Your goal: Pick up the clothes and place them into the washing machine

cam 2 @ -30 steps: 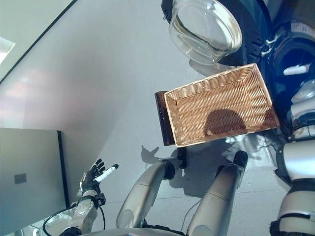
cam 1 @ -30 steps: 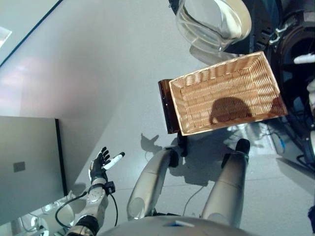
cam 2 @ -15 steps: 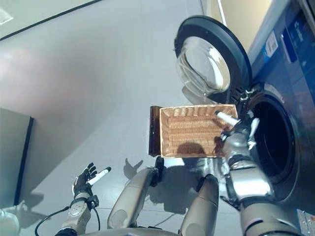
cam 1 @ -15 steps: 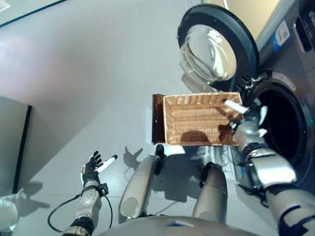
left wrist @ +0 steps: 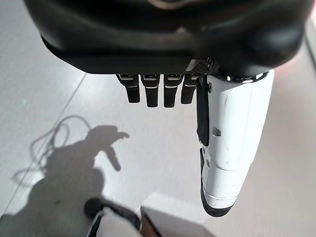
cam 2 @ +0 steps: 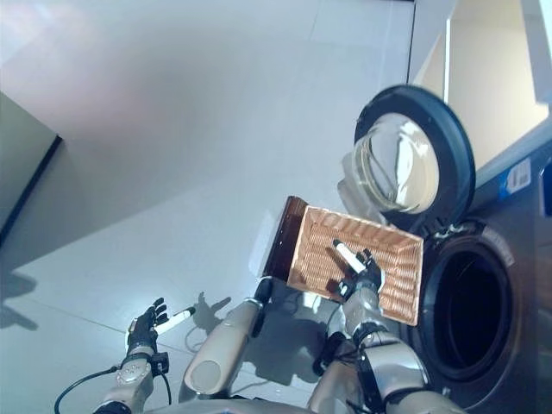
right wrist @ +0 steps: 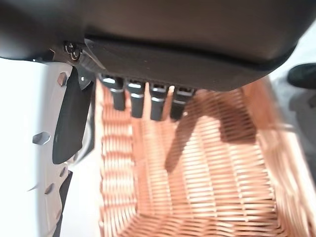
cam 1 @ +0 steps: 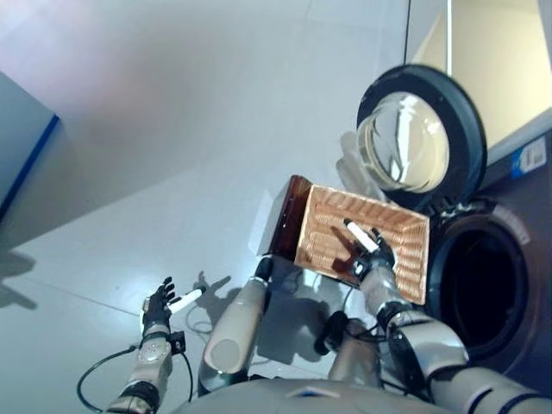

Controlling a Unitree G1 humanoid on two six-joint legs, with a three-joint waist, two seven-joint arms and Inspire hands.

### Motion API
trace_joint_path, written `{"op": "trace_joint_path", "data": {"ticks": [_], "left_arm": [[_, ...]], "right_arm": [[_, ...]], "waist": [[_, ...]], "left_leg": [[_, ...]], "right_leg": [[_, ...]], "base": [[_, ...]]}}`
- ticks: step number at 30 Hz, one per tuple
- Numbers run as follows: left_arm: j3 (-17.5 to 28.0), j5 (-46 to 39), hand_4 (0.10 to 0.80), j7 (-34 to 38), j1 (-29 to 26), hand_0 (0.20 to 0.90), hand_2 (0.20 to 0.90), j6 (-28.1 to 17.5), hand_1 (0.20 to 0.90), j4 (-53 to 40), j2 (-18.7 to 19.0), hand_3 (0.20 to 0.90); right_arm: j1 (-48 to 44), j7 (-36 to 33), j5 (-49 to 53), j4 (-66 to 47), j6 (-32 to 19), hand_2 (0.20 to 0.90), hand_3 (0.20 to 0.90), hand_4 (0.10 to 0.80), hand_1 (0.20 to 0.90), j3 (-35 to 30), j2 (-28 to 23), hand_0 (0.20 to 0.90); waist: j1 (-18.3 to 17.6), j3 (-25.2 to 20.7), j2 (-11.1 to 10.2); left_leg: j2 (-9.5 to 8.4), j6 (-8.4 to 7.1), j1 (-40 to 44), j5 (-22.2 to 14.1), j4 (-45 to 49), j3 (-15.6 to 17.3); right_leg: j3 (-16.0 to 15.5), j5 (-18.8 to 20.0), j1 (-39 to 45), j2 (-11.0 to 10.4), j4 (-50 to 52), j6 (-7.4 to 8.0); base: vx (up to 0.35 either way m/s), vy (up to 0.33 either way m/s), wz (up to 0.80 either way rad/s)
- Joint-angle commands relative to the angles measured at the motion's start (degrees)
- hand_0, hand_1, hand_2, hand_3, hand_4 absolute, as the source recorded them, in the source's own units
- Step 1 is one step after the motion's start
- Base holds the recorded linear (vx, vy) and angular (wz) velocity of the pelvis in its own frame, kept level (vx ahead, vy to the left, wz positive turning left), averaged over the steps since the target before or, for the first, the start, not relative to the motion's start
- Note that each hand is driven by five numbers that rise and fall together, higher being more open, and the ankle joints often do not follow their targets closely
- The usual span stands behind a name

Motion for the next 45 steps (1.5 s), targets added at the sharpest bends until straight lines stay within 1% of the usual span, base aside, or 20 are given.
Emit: {"op": "trace_joint_path", "data": {"ticks": [1, 4, 5, 6, 7, 8, 9, 10, 11, 13, 16, 19, 20, 21, 23, 25, 28, 30, 37, 45], "left_arm": [[1.28, 1.21, 0.800, 1.56, -1.43, 0.900, 0.900, -2.05, 0.900, 2.72, 3.73, 0.900], [0.47, 2.46, 0.800, 0.69, -1.54, 0.900, 0.900, -1.31, 0.900, 6.04, 3.26, 0.900], [-0.29, 3.10, 0.800, 0.10, -1.12, 0.900, 0.900, -0.97, 0.900, 6.72, 2.78, 0.900], [-0.66, 3.30, 0.800, -0.20, -0.80, 0.900, 0.900, -0.83, 0.900, 6.95, 2.58, 0.900], [-0.75, 3.44, 0.800, -0.46, -0.50, 0.900, 0.900, -0.72, 0.900, 8.05, 2.41, 0.900], [-1.59, 3.44, 0.800, -1.27, -0.68, 0.900, 0.900, -0.26, 0.900, 8.97, 2.15, 0.900], [-2.10, 3.26, 0.800, -1.93, -0.64, 0.900, 0.900, -0.41, 0.900, 9.15, 1.95, 0.900], [-2.69, 3.67, 0.800, -2.39, -0.50, 0.900, 0.900, -0.49, 0.900, 9.46, 1.84, 0.900], [-3.38, 4.64, 0.800, -3.05, -0.32, 0.900, 0.900, -0.45, 0.900, 10.13, 1.51, 0.900], [-3.89, 5.97, 0.800, -3.92, 0.29, 0.900, 0.900, 0.24, 0.900, 12.39, 0.58, 0.900], [-3.80, 6.45, 0.800, -5.56, 1.25, 0.900, 0.900, 0.79, 0.900, 14.09, -0.84, 0.900], [-4.13, 7.69, 0.800, -6.34, 1.26, 0.900, 0.900, 1.30, 0.900, 16.54, -1.55, 0.900], [-3.92, 8.26, 0.800, -6.70, 1.25, 0.900, 0.900, 1.82, 0.900, 17.81, -1.86, 0.900], [-3.92, 8.26, 0.800, -6.70, 1.25, 0.900, 0.900, 1.82, 0.900, 17.82, -1.87, 0.900], [-3.98, 8.44, 0.800, -7.09, 1.25, 0.900, 0.900, 2.10, 0.900, 18.28, -1.99, 0.900], [-4.46, 9.40, 0.800, -7.59, 1.09, 0.900, 0.900, 2.38, 0.900, 18.91, -2.38, 0.900], [-4.62, 9.71, 0.800, -7.83, 1.27, 0.900, 0.900, 2.23, 0.900, 18.20, -2.68, 0.900], [-4.72, 10.19, 0.800, -8.18, 1.29, 0.900, 0.900, 2.19, 0.900, 18.27, -2.97, 0.900], [-5.08, 11.16, 0.800, -8.18, 1.86, 0.900, 0.900, 2.33, 0.900, 18.22, -3.52, 0.900], [-5.23, 11.62, 0.800, -8.30, 2.61, 0.900, 0.900, 2.42, 0.900, 18.24, -3.53, 0.900]], "right_arm": [[4.57, 2.23, 0.36, -5.43, -4.70, 0.900, 0.900, 0.800, 0.900, -2.24, -2.27, 0.900], [10.04, 3.08, -3.08, -5.90, -3.62, 0.900, 0.900, 0.800, 0.900, -1.79, -1.46, 0.900], [12.48, 3.11, -7.13, -5.41, -2.70, 0.900, 0.900, 0.800, 0.900, -0.68, -1.62, 0.900], [14.14, 3.25, -8.08, -5.47, -2.15, 0.900, 0.900, 0.800, 0.900, -0.75, -1.54, 0.900], [15.38, 3.29, -8.81, -5.70, -1.82, 0.900, 0.900, 0.800, 0.900, -1.19, -1.40, 0.900], [17.34, 3.46, -12.09, -6.10, -1.32, 0.900, 0.900, 0.800, 0.900, -0.26, -1.38, 0.900], [18.73, 3.70, -14.28, -5.03, -0.64, 0.900, 0.900, 0.800, 0.900, 0.21, -1.56, 0.900], [19.98, 4.10, -14.33, -4.45, -0.47, 0.900, 0.900, 0.800, 0.900, -0.22, -1.37, 0.900], [21.17, 3.82, -16.92, -3.28, 0.13, 0.900, 0.900, 0.800, 0.900, -0.21, -1.16, 0.900], [22.58, 3.51, -21.70, -1.01, 1.20, 0.900, 0.900, 0.800, 0.900, -0.22, -1.16, 0.900], [24.64, 5.25, -26.94, 1.43, 3.10, 0.900, 0.900, 0.800, 0.900, 0.47, -0.91, 0.900], [25.74, 4.84, -33.17, 2.90, 4.13, 0.900, 0.900, 0.800, 0.900, 1.81, -0.80, 0.900], [26.71, 5.01, -34.69, 3.76, 4.61, 0.900, 0.900, 0.800, 0.900, 1.29, -0.85, 0.900], [26.72, 5.01, -34.69, 3.75, 4.61, 0.900, 0.900, 0.800, 0.900, 1.29, -0.86, 0.900], [28.16, 5.67, -34.74, 3.36, 5.00, 0.900, 0.900, 0.800, 0.900, 0.44, -0.90, 0.900], [28.38, 5.50, -35.67, 5.53, 5.47, 0.900, 0.900, 0.800, 0.900, -0.60, -1.66, 0.900], [28.94, 5.88, -36.20, 6.15, 5.57, 0.900, 0.900, 0.800, 0.900, -0.80, -2.12, 0.900], [29.10, 5.86, -34.95, 7.35, 5.60, 0.900, 0.900, 0.800, 0.900, -2.67, -2.58, 0.900], [29.61, 4.87, -32.97, 8.77, 5.40, 0.900, 0.900, 0.800, 0.900, -5.30, -3.07, 0.900], [29.68, 4.94, -31.91, 9.17, 5.30, 0.900, 0.900, 0.800, 0.900, -5.49, -3.05, 0.900]], "waist": [[-0.29, -3.76, -1.39], [-1.51, -6.16, -2.72], [-2.43, -7.23, -2.96], [-2.95, -8.01, -2.66], [-3.63, -8.82, -2.73], [-5.42, -9.72, -2.97], [-6.74, -10.27, -2.91], [-7.74, -10.68, -2.88], [-8.17, -11.36, -2.77], [-8.88, -13.31, -2.31], [-9.38, -16.18, -1.89], [-10.31, -17.89, -1.39], [-11.21, -18.94, -1.16], [-11.21, -18.92, -1.15], [-12.84, -19.52, -0.77], [-13.43, -19.93, -0.56], [-13.79, -20.47, -0.22], [-14.35, -20.70, -0.04], [-15.24, -21.38, 0.07], [-15.81, -21.44, 0.42]], "left_leg": [[-1.67, 0.59, 2.53, -1.23, -2.90, 1.48], [-1.13, 0.14, 5.84, 0.34, -7.26, 1.35], [-0.87, -0.13, 7.57, 1.19, -9.57, 1.30], [-0.60, 0.03, 7.91, 3.23, -10.83, 1.58], [-0.53, -0.05, 8.94, 3.35, -11.75, 1.57], [-0.49, -0.20, 9.71, 3.68, -12.54, 1.34], [-0.32, -0.27, 10.46, 4.16, -13.33, 1.08], [-0.29, -0.22, 11.47, 4.18, -13.92, 1.18], [-0.09, -0.10, 12.49, 4.15, -14.54, 1.48], [0.32, 0.13, 14.46, 3.95, -16.02, 2.49], [0.80, 0.11, 17.55, 3.69, -18.34, 4.43], [1.19, 0.08, 19.81, 3.97, -20.47, 5.65], [1.54, 0.01, 21.43, 4.57, -22.54, 6.16], [1.54, 0.01, 21.51, 4.61, -22.62, 6.16], [1.74, -0.08, 22.68, 4.96, -23.44, 6.68], [1.76, 0.05, 23.39, 4.64, -23.36, 7.08], [1.91, 0.22, 24.43, 4.35, -23.63, 7.45], [2.23, 0.21, 24.92, 4.17, -23.73, 7.81], [3.09, -0.02, 26.39, 4.08, -24.68, 8.34], [3.43, -0.11, 26.97, 4.00, -25.09, 8.77]], "right_leg": [[-3.10, 2.08, 7.80, 3.36, -8.94, -2.73], [-4.32, 3.91, 10.82, 3.88, -13.53, -2.01], [-4.31, 4.97, 12.06, 4.53, -15.78, -1.81], [-5.06, 7.11, 12.49, 5.05, -17.85, -2.03], [-4.65, 7.66, 13.53, 5.50, -19.67, -1.89], [-1.93, 8.49, 14.12, 6.92, -21.50, -1.99], [0.85, 9.23, 14.32, 8.66, -22.69, -1.76], [3.77, 9.62, 14.70, 9.89, -23.81, -1.54], [4.90, 10.04, 15.07, 10.16, -24.34, -1.47], [5.42, 11.39, 16.42, 9.67, -26.78, -0.73], [6.42, 14.02, 18.95, 9.02, -31.19, 0.43], [6.89, 14.80, 20.27, 8.73, -32.92, 0.96], [7.03, 14.77, 20.89, 8.63, -33.13, 1.11], [7.03, 14.77, 20.93, 8.63, -33.14, 1.11], [7.43, 14.54, 21.13, 8.86, -32.61, 1.11], [7.91, 14.69, 21.43, 8.92, -32.61, 1.16], [8.32, 14.70, 21.96, 8.89, -32.77, 1.19], [8.66, 14.52, 22.15, 8.98, -32.77, 1.17], [9.21, 14.51, 23.08, 9.53, -33.70, 1.15], [10.04, 14.47, 23.20, 9.86, -34.03, 1.20]], "base": [[0.145, -0.013, 0.03], [0.096, 0.007, -0.06], [-0.012, 0.061, -0.06], [-0.021, 0.053, 0.09], [-0.018, 0.036, 0.21], [0.043, -0.025, 0.13], [0.030, -0.027, 0.12], [0.005, -0.008, 0.23], [0.028, 0.012, 0.27], [0.048, 0.012, -0.08], [0.039, -0.028, -0.58], [-0.014, -0.031, -0.24], [-0.008, -0.036, -0.14], [-0.019, -0.044, -0.20], [-0.060, -0.056, -0.14], [-0.029, -0.055, -0.06], [0.010, -0.026, -0.11], [-0.005, -0.038, -0.06], [0.004, -0.029, -0.10], [-0.002, -0.003, -0.03]]}}
